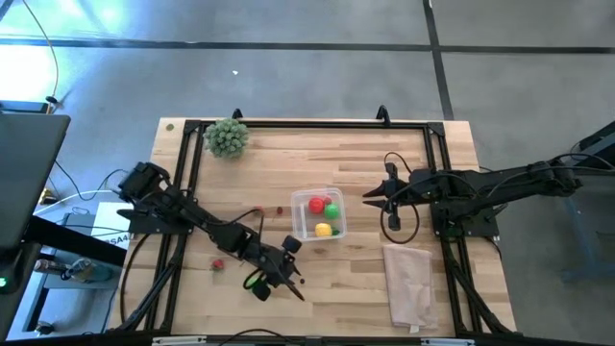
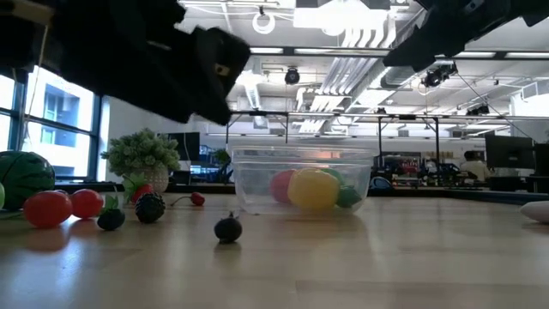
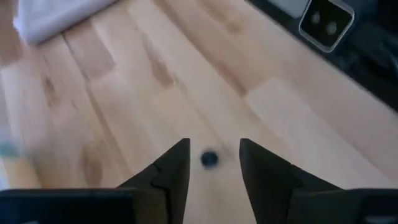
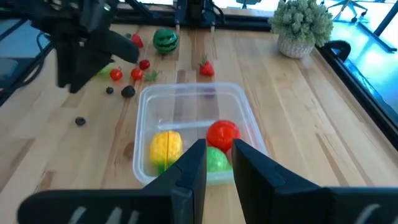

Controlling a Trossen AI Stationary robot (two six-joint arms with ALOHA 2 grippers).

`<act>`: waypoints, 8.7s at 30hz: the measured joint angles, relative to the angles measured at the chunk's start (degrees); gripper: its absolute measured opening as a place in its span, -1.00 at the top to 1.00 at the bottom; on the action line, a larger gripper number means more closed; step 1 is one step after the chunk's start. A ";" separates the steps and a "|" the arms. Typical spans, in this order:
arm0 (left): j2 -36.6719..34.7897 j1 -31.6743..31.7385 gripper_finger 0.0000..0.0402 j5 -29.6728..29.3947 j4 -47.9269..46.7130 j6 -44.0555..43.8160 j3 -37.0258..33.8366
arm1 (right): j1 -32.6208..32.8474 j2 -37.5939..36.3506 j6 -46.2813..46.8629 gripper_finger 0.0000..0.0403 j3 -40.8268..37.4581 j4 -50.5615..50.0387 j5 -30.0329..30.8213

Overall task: Pick and placing Produce into tupperware
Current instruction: Put the bottom blueberry into the transparent bin, then put the top red cherry into the transparent bin

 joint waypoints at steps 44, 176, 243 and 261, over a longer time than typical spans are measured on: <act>11.03 2.58 0.09 4.49 -8.94 1.23 8.84 | 0.00 0.81 0.00 0.67 0.00 -4.82 -0.02; 9.20 29.53 0.71 7.46 -26.67 3.06 16.77 | -0.01 0.83 0.00 0.67 -0.04 -5.22 -0.01; -19.65 30.25 0.22 -3.87 -35.09 -14.08 -3.16 | 0.00 0.83 0.00 0.67 -0.04 -6.26 0.00; -19.15 30.34 0.22 -2.20 -19.06 -17.05 -12.99 | -0.02 0.83 0.00 0.67 -0.04 -6.15 -0.02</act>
